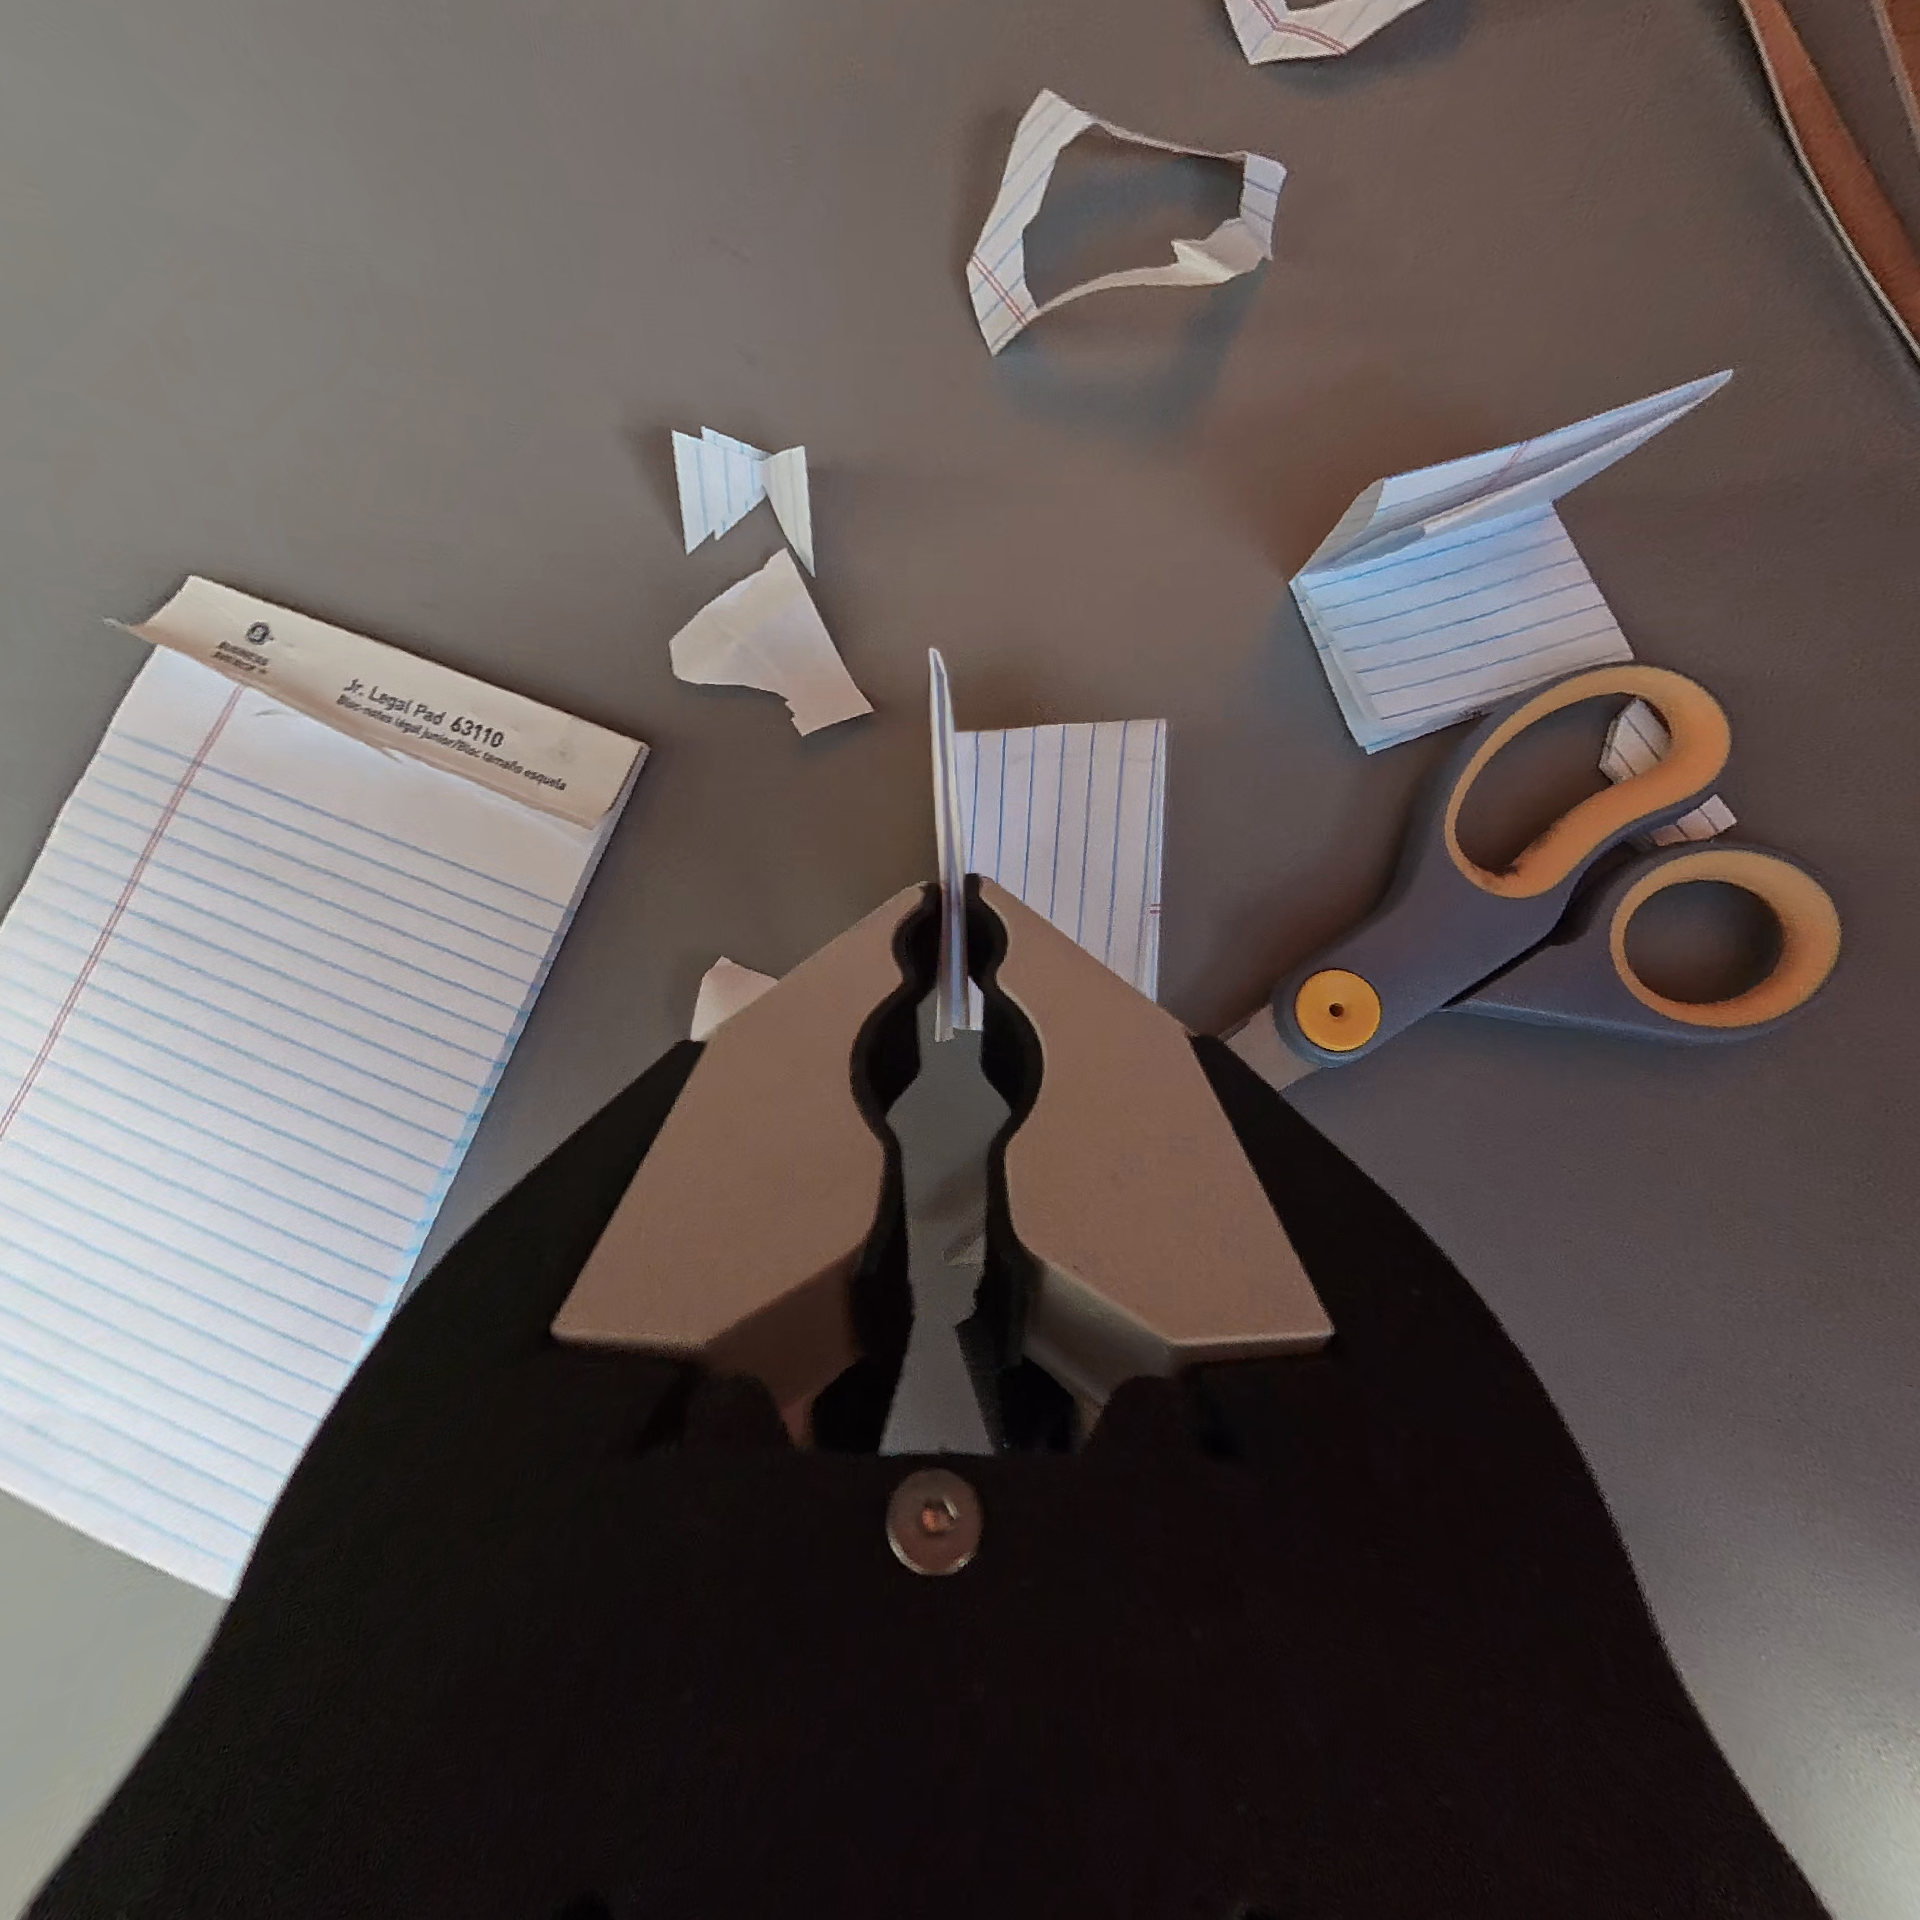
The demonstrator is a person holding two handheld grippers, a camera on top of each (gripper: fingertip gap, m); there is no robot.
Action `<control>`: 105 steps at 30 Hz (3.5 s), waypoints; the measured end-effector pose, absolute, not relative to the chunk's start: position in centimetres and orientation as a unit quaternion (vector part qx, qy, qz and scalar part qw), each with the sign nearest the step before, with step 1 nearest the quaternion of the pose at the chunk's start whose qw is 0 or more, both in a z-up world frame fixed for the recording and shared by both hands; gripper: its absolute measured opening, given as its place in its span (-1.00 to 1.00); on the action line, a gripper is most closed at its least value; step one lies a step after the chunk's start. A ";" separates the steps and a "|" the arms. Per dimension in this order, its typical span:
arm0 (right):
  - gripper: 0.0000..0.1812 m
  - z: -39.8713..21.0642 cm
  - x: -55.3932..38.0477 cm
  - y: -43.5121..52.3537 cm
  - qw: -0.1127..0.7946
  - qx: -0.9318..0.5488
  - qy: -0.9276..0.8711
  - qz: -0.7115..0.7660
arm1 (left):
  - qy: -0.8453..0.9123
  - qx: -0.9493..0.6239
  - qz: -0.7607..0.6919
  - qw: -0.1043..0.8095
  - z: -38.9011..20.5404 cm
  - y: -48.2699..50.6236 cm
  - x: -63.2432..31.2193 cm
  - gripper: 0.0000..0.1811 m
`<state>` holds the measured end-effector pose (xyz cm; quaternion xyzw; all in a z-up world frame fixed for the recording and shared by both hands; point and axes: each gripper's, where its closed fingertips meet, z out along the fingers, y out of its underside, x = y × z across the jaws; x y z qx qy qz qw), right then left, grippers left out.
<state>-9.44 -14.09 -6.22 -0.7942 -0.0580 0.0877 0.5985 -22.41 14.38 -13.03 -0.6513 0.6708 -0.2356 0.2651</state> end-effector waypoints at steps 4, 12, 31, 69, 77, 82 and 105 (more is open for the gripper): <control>-0.56 -6.5 -13.2 -8.3 0.585 -0.792 -0.108 0.137 | 0.598 -0.685 -0.284 0.303 -10.3 13.8 -23.6 -0.51; -0.63 -13.1 -14.3 2.1 0.435 -0.879 -0.182 0.070 | 0.487 -0.696 -0.380 0.366 -4.7 8.2 -31.6 -0.52; -1.00 0.8 -29.3 -2.0 0.427 -0.622 -0.097 0.649 | 0.446 -0.496 -0.718 0.199 1.2 -2.0 -28.8 -1.00; -0.56 -13.4 -20.8 -1.4 0.306 -0.826 -0.452 0.142 | 0.422 -0.759 -0.493 0.060 -11.4 -0.3 -34.5 -1.00; -1.00 -16.0 -20.7 -1.7 0.273 -0.829 -0.451 0.190 | 0.419 -0.788 -0.446 0.067 -12.0 2.6 -33.1 -0.46; -1.00 -14.2 -20.6 -2.9 0.321 -0.824 -0.426 0.191 | 0.439 -0.797 -0.393 0.133 -10.8 5.2 -34.3 -0.29; -1.00 2.2 -11.9 -21.4 0.616 -0.741 -0.179 0.199 | 0.611 -0.413 -0.667 0.106 2.0 -22.3 -11.9 -1.00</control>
